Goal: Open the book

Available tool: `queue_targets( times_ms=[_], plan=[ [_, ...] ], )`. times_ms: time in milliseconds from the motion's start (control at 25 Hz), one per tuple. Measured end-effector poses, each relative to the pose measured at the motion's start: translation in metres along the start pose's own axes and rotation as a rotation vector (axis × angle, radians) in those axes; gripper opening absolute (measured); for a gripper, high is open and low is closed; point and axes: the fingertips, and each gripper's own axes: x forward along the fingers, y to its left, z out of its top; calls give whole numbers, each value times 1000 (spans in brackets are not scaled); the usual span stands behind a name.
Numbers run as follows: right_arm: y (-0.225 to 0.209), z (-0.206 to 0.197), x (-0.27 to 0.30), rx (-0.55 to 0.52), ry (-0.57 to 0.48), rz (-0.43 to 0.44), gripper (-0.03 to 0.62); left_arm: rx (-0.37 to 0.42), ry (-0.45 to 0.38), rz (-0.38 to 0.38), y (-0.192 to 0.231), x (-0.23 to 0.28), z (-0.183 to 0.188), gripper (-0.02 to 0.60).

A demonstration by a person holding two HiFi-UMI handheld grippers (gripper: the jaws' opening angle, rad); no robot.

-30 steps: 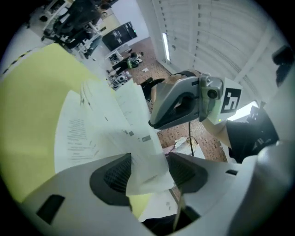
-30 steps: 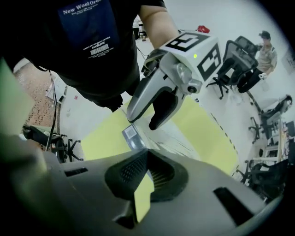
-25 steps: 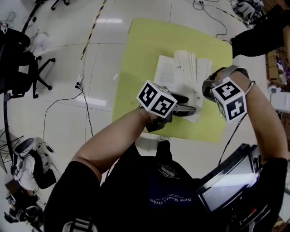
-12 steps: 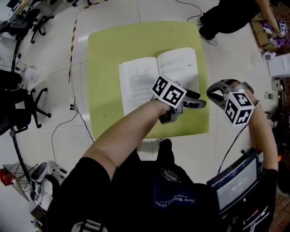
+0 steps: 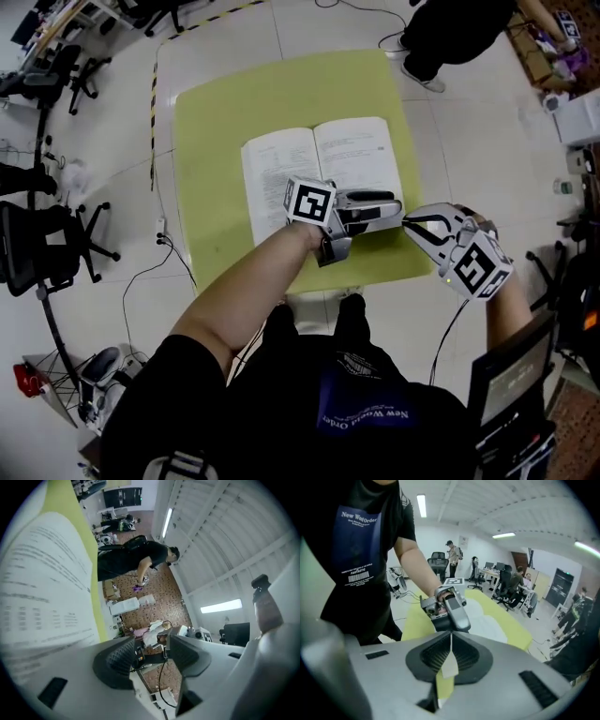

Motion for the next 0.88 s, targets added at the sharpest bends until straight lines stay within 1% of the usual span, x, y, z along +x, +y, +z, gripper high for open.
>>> queue_targets(
  times_ms=[80, 160, 240, 320, 400, 480, 560, 600, 680, 720, 760, 800, 880],
  plan=[
    [-3, 15, 7, 18, -61, -26, -2, 1, -35, 14, -3, -13, 1, 239],
    [-5, 33, 16, 69, -122, -39, -2, 24, -66, 23, -14, -31, 4, 239],
    [-9, 55, 19, 157, -214, -61, -2, 49, -116, 17, -34, -54, 10, 239],
    [-13, 79, 16, 275, -329, -91, -2, 102, -174, 24, -62, -84, 16, 239],
    [-16, 105, 6, 392, -427, -119, -2, 192, -227, 56, -96, -119, 21, 239],
    [-18, 131, -8, 475, -495, -160, -2, 315, -265, 104, -136, -158, 21, 239],
    [-18, 157, -23, 515, -541, -209, -2, 451, -293, 168, -179, -199, 18, 239],
    [-18, 171, -32, 522, -560, -234, -2, 517, -313, 204, -199, -219, 17, 228],
    [-21, 194, -51, 527, -595, -281, -2, 629, -374, 284, -234, -255, 18, 141],
    [-21, 205, -62, 533, -612, -299, -2, 675, -415, 326, -249, -272, 19, 94],
    [-20, 214, -71, 542, -627, -309, -2, 712, -458, 367, -265, -288, 18, 61],
    [-17, 223, -80, 552, -643, -310, -2, 743, -500, 406, -279, -302, 17, 33],
    [-7, 240, -91, 569, -680, -298, -2, 790, -563, 484, -300, -330, 11, 8]
  ],
)
